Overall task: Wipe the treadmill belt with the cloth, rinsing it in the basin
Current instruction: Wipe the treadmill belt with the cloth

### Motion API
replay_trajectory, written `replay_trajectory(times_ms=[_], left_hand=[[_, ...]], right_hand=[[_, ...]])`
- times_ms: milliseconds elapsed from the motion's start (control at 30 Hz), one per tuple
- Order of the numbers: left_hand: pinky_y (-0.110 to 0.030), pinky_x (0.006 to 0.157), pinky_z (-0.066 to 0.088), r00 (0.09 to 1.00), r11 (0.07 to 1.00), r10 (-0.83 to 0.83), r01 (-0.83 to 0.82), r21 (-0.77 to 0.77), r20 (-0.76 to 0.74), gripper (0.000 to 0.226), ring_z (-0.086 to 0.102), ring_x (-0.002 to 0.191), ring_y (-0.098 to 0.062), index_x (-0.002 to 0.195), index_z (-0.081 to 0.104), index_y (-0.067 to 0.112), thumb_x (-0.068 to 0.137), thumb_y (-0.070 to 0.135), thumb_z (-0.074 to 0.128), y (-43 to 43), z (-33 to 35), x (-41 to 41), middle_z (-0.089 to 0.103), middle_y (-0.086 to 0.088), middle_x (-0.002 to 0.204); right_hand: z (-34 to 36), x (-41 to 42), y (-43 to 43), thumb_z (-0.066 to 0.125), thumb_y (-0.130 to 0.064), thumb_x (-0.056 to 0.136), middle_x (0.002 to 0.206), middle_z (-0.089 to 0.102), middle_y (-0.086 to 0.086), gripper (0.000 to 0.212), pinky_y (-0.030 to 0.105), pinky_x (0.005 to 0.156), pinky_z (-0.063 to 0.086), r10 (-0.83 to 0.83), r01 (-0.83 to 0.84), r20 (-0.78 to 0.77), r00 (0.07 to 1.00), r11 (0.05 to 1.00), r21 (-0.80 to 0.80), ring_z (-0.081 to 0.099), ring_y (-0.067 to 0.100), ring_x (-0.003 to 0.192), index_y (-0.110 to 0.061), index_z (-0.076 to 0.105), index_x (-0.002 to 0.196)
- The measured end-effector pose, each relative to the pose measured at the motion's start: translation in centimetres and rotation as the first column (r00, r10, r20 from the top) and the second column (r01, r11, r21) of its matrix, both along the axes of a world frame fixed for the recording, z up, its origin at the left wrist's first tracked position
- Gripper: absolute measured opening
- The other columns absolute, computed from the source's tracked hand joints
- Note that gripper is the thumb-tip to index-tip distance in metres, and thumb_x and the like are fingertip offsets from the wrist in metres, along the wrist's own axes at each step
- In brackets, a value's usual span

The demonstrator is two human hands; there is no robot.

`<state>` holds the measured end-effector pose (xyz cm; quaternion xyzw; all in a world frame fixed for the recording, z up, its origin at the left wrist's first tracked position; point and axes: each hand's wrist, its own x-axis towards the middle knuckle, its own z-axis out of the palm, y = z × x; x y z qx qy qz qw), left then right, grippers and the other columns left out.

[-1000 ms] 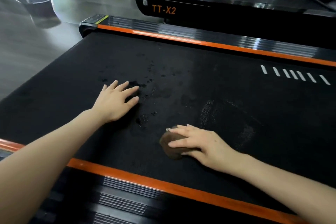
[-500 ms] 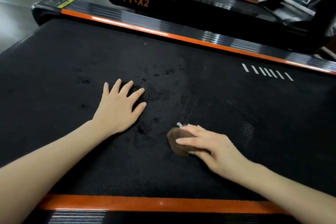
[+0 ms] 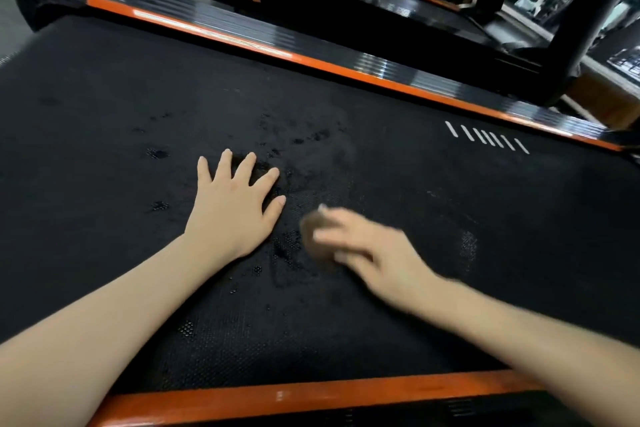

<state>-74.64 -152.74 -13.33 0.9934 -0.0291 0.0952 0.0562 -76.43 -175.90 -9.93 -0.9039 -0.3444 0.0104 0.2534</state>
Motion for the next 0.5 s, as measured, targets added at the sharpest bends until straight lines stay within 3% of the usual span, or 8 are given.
replay_trajectory(times_ms=[100, 167, 233, 300, 333, 400, 500], left_hand=[[-0.062, 0.108, 0.017, 0.999, 1.000, -0.007, 0.007, -0.008, 0.034, 0.075, 0.030, 0.135, -0.044, 0.137, 0.049, 0.025, 0.084, 0.059, 0.007, 0.0, -0.2, 0.0, 0.043, -0.016, 0.144], [-0.062, 0.107, 0.019, 0.999, 1.000, -0.004, 0.004, -0.006, 0.042, 0.072, 0.033, 0.133, -0.045, 0.135, 0.052, 0.024, 0.086, 0.058, 0.011, 0.0, -0.3, 0.0, 0.045, -0.017, 0.142], [-0.061, 0.108, 0.017, 1.000, 1.000, 0.002, -0.002, 0.002, 0.024, 0.074, 0.030, 0.135, -0.043, 0.137, 0.049, 0.026, 0.085, 0.059, 0.009, 0.0, -0.3, 0.1, 0.043, -0.016, 0.144], [-0.060, 0.109, 0.016, 0.999, 1.000, 0.009, -0.008, -0.010, 0.034, 0.074, 0.029, 0.136, -0.042, 0.137, 0.048, 0.027, 0.084, 0.059, 0.008, 0.0, -0.1, 0.0, 0.042, -0.015, 0.145], [-0.060, 0.109, 0.016, 0.999, 1.000, 0.013, -0.013, -0.016, 0.039, 0.075, 0.029, 0.136, -0.042, 0.137, 0.048, 0.027, 0.083, 0.060, 0.008, 0.0, 0.0, 0.0, 0.042, -0.015, 0.145], [-0.059, 0.109, 0.016, 1.000, 1.000, 0.009, -0.008, -0.010, 0.029, 0.076, 0.028, 0.137, -0.041, 0.138, 0.046, 0.028, 0.082, 0.060, 0.007, 0.1, 0.1, -0.1, 0.041, -0.014, 0.146], [-0.059, 0.109, 0.016, 0.999, 1.000, 0.007, -0.006, -0.016, 0.048, 0.075, 0.028, 0.136, -0.041, 0.138, 0.047, 0.027, 0.083, 0.060, 0.010, 0.1, 0.1, -0.1, 0.041, -0.015, 0.146]], right_hand=[[0.5, -3.1, -2.2, 0.050, -0.022, 0.093, 0.143, 0.046, -0.001, 0.029, 0.032, 0.114, 0.027, 0.272, -0.274, -0.044, 0.961, 0.962, -0.024, 0.039, 0.013, 0.135, -0.026, 0.060, 0.120], [0.7, 0.3, -2.3, 0.050, -0.019, 0.093, 0.140, 0.049, -0.001, 0.030, 0.035, 0.113, 0.029, 0.283, -0.284, -0.019, 0.959, 0.956, -0.073, 0.042, 0.012, 0.132, -0.026, 0.060, 0.121], [0.3, 5.7, -0.8, 0.055, -0.015, 0.091, 0.139, 0.051, -0.001, 0.033, 0.040, 0.110, 0.032, 0.061, -0.060, 0.031, 0.998, 0.998, -0.031, 0.045, 0.013, 0.130, -0.027, 0.062, 0.121], [0.2, 9.5, 0.8, 0.059, -0.012, 0.090, 0.140, 0.050, -0.002, 0.035, 0.042, 0.109, 0.032, -0.205, 0.204, 0.038, 0.978, 0.979, 0.017, 0.044, 0.016, 0.131, -0.026, 0.063, 0.122], [-0.1, 9.8, 1.3, 0.059, -0.012, 0.090, 0.141, 0.048, -0.003, 0.036, 0.043, 0.110, 0.031, -0.246, 0.246, 0.034, 0.969, 0.969, 0.023, 0.042, 0.017, 0.132, -0.027, 0.062, 0.122], [-0.4, 7.3, 0.9, 0.059, -0.013, 0.091, 0.144, 0.045, -0.005, 0.036, 0.042, 0.114, 0.025, -0.168, 0.168, -0.017, 0.986, 0.986, 0.011, 0.038, 0.015, 0.135, -0.028, 0.061, 0.124], [-0.2, 0.0, -2.8, 0.057, -0.016, 0.089, 0.145, 0.043, -0.006, 0.035, 0.031, 0.118, 0.016, 0.120, -0.122, -0.089, 0.989, 0.993, -0.010, 0.033, 0.012, 0.138, -0.026, 0.062, 0.123]])
